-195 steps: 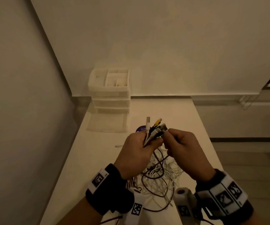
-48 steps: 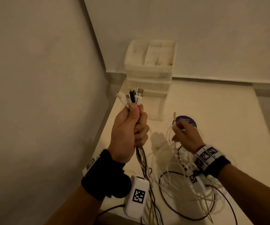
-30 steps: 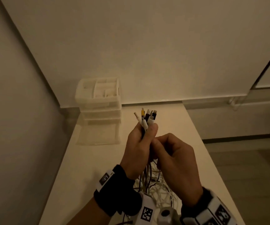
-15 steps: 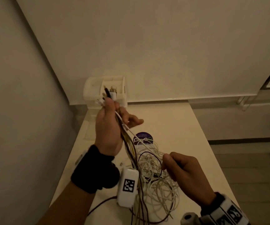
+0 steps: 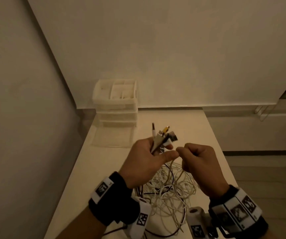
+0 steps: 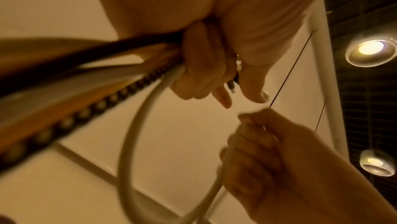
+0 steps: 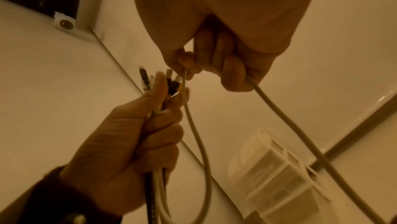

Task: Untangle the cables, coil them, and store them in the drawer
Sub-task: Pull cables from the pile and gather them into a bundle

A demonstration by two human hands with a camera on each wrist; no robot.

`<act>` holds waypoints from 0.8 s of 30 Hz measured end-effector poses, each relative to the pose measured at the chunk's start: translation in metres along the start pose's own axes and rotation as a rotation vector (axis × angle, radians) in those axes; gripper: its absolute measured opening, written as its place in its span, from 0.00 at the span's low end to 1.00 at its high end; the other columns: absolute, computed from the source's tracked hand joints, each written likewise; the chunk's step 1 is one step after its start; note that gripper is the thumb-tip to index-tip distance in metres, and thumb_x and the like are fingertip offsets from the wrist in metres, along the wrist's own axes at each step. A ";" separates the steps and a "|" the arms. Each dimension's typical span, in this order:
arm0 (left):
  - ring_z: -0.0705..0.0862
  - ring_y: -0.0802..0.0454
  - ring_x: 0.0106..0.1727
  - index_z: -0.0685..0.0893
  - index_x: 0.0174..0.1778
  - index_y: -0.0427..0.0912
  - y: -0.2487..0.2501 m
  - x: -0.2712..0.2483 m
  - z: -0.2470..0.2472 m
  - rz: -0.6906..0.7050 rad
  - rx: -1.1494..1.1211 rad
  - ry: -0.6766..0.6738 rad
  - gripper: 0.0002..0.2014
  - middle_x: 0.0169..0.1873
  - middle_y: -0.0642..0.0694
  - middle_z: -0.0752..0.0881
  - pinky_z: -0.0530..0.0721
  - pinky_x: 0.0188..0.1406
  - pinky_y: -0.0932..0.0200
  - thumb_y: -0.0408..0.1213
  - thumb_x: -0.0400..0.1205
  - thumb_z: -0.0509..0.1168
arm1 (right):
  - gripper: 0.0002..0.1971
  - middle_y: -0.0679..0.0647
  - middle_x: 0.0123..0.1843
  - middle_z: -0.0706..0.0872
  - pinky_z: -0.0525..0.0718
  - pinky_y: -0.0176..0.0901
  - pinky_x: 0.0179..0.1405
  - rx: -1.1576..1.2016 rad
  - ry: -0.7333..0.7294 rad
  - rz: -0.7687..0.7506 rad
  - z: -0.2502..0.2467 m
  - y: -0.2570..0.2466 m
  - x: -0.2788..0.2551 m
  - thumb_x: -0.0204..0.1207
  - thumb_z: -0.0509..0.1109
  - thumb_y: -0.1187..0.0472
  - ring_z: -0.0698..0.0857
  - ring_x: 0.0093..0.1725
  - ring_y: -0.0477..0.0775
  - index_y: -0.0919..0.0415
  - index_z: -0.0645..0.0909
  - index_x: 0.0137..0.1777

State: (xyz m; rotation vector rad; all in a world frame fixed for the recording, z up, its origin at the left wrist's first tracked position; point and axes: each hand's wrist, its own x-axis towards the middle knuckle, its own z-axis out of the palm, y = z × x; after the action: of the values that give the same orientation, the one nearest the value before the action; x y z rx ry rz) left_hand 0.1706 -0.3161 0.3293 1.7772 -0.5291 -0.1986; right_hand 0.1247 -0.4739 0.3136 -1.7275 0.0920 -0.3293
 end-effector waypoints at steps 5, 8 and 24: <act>0.88 0.55 0.43 0.86 0.46 0.60 -0.002 0.005 0.015 0.026 -0.020 -0.006 0.07 0.38 0.50 0.90 0.85 0.44 0.60 0.40 0.78 0.72 | 0.22 0.50 0.19 0.69 0.65 0.46 0.26 0.086 0.020 0.020 0.003 -0.005 0.003 0.79 0.63 0.70 0.64 0.21 0.49 0.62 0.74 0.21; 0.84 0.70 0.38 0.85 0.44 0.60 -0.002 0.006 0.013 0.063 0.053 -0.043 0.09 0.31 0.66 0.87 0.76 0.39 0.75 0.38 0.79 0.72 | 0.20 0.54 0.22 0.69 0.65 0.47 0.26 0.127 -0.011 0.028 0.001 -0.002 -0.002 0.82 0.64 0.64 0.65 0.23 0.52 0.72 0.74 0.28; 0.79 0.66 0.25 0.88 0.45 0.46 -0.015 0.043 -0.085 0.070 -0.001 0.632 0.04 0.23 0.64 0.81 0.77 0.29 0.61 0.41 0.80 0.70 | 0.22 0.49 0.21 0.70 0.69 0.44 0.28 -0.104 -0.028 0.173 -0.017 0.058 -0.022 0.76 0.66 0.47 0.66 0.24 0.47 0.55 0.75 0.22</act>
State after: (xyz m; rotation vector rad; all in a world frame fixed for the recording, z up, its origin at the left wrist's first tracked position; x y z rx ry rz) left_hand 0.2463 -0.2586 0.3449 1.7005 -0.1315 0.4037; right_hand 0.1061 -0.4957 0.2556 -1.8121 0.2401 -0.1753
